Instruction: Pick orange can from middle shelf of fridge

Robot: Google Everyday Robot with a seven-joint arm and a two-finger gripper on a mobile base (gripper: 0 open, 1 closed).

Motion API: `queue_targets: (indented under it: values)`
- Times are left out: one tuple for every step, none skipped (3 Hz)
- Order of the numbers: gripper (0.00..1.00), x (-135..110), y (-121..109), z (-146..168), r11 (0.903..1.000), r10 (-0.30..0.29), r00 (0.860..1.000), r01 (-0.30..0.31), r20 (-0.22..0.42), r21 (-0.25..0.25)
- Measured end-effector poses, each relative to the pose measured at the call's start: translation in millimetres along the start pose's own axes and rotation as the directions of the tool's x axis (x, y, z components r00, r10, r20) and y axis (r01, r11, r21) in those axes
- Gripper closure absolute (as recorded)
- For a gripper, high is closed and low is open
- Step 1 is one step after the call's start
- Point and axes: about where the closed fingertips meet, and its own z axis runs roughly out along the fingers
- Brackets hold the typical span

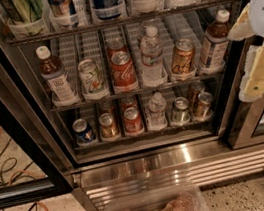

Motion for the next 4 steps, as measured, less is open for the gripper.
queue_targets:
  values:
    - [0.42, 0.0, 0.0, 0.0, 1.0000, 0.000, 1.000, 0.000, 0.000, 0.000]
    - [0.65, 0.0, 0.0, 0.0, 1.0000, 0.000, 1.000, 0.000, 0.000, 0.000]
    - [0.89, 0.0, 0.0, 0.0, 1.0000, 0.000, 1.000, 0.000, 0.000, 0.000]
    - [1.00, -0.2, -0.2, -0.3, 1.0000, 0.000, 1.000, 0.000, 0.001, 0.002]
